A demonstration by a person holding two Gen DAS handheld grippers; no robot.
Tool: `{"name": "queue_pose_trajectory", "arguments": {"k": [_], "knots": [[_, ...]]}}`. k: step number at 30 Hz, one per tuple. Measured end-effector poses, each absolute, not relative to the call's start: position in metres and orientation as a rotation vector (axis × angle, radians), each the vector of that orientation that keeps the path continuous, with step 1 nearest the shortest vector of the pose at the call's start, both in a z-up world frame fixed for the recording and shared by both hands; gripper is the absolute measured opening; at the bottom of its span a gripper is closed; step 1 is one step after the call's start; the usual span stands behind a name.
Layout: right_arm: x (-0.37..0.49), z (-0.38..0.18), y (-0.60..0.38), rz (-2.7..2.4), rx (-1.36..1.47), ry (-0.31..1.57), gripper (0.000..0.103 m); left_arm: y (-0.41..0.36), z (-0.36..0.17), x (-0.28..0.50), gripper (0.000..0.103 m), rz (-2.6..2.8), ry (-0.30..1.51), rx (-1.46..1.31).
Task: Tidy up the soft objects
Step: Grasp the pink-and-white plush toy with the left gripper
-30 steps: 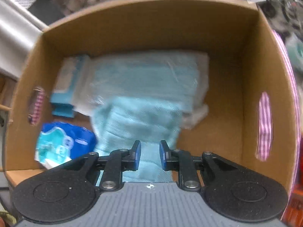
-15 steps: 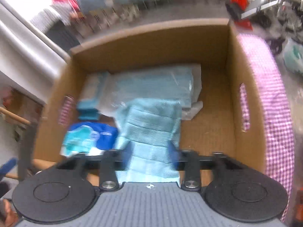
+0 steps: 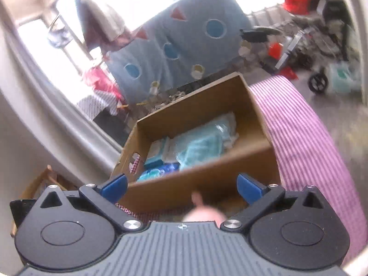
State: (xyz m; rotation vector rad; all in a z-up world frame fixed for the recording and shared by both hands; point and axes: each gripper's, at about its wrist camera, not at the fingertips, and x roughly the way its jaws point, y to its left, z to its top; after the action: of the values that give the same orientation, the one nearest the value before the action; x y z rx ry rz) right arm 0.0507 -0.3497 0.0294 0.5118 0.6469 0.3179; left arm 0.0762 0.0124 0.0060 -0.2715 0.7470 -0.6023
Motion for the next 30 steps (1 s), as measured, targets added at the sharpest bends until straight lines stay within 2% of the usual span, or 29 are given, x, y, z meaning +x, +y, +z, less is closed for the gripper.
{"name": "queue_pose_trajectory", "arguments": {"k": [7,22,26,28,30], "knots": [[0.038,-0.028,-0.368,0.280,0.729,0.670,0.103,-0.050,-0.024,0.071,0.103,-0.771,0.863,-0.127],[0.062,-0.065,-0.346,0.293,0.621,0.769,0.100,-0.108,-0.053,0.086,0.103,-0.816,0.894,0.003],[0.067,-0.071,-0.344,0.302,0.601,0.792,0.091,-0.120,-0.059,0.090,0.101,-0.819,0.905,0.039],[0.068,-0.072,-0.343,0.305,0.590,0.798,0.079,-0.122,-0.060,0.089,0.098,-0.822,0.897,0.054],[0.068,-0.073,-0.343,0.308,0.583,0.801,0.073,-0.123,-0.061,0.088,0.095,-0.818,0.895,0.058]]}}
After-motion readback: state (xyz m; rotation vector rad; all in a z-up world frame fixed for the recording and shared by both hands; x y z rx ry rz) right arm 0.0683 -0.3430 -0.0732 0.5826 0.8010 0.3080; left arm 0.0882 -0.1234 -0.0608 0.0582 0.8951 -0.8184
